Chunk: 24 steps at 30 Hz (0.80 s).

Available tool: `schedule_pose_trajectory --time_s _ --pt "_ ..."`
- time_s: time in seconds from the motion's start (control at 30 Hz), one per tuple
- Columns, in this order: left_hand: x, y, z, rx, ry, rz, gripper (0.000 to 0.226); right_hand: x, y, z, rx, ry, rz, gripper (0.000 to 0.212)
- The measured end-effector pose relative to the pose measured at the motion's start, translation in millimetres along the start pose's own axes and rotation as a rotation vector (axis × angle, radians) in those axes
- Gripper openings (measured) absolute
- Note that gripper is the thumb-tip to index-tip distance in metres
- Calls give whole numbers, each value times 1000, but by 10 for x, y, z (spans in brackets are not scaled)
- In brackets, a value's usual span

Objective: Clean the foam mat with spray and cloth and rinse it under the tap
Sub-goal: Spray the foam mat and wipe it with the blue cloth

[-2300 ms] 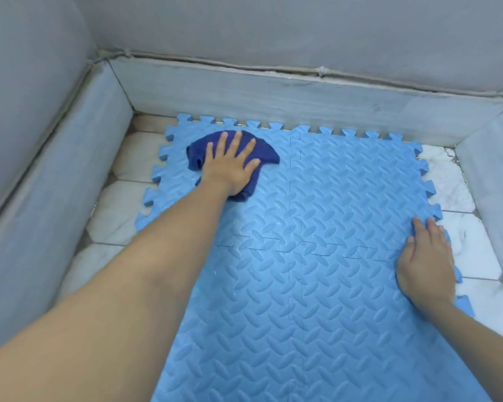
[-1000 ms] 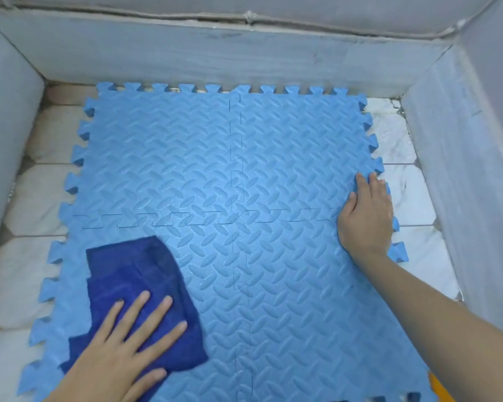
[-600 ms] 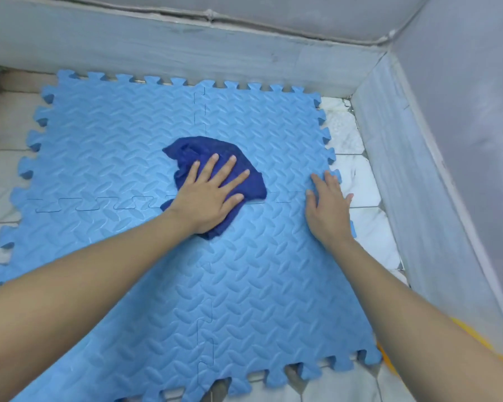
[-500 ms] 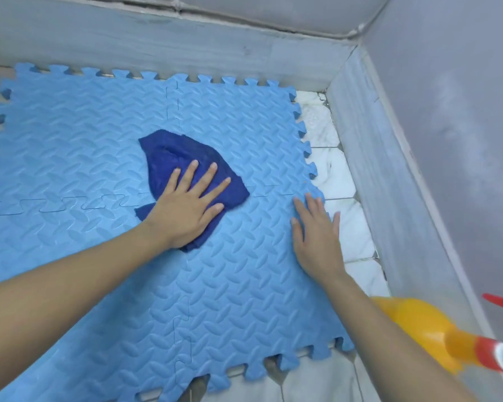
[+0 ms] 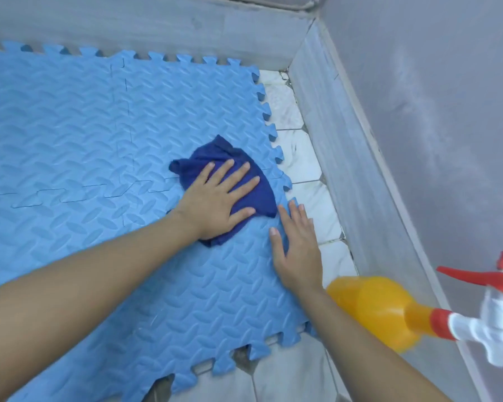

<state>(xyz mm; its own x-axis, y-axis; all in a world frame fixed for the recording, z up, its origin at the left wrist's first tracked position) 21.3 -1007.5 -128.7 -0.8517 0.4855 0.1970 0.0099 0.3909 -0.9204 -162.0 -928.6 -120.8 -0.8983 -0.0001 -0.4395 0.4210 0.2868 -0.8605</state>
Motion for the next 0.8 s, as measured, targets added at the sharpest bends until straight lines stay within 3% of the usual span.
schedule_pose_trajectory --time_s 0.07,0.13,0.3,0.47,0.53,0.67,0.8 --pt "-235 -125 211 -11 -170 -40 67 -15 -1 17 -5 2 -24 56" --pt "-286 -163 217 -30 -222 -55 66 -4 -5 12 -3 4 -29 55" --pt "287 149 -565 18 37 -3 63 -1 -47 -4 26 -17 69 53" --pt "505 491 -1228 -70 215 86 58 -16 -66 -13 33 -10 61 51" --pt "192 454 -1198 -47 113 53 58 -20 -67 -13 38 1 58 48" --pt "-958 300 -1277 75 -348 -111 62 -15 -69 -14 43 23 54 48" --pt "-1863 219 -1649 76 -699 -239 68 -24 -48 -22 30 28 44 46"
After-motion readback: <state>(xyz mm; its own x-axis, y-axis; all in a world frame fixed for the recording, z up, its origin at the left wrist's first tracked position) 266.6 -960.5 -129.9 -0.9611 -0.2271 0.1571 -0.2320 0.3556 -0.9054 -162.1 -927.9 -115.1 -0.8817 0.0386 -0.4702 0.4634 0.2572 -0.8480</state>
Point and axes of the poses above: each hand's wrist, its own z-axis towards the middle knuckle, its own y-axis out of the palm, x = y × z, the point moved 4 cm from there along z, towards the middle knuckle, and after that the axes turned 15 degrees about -x, right-handed, at the moved point
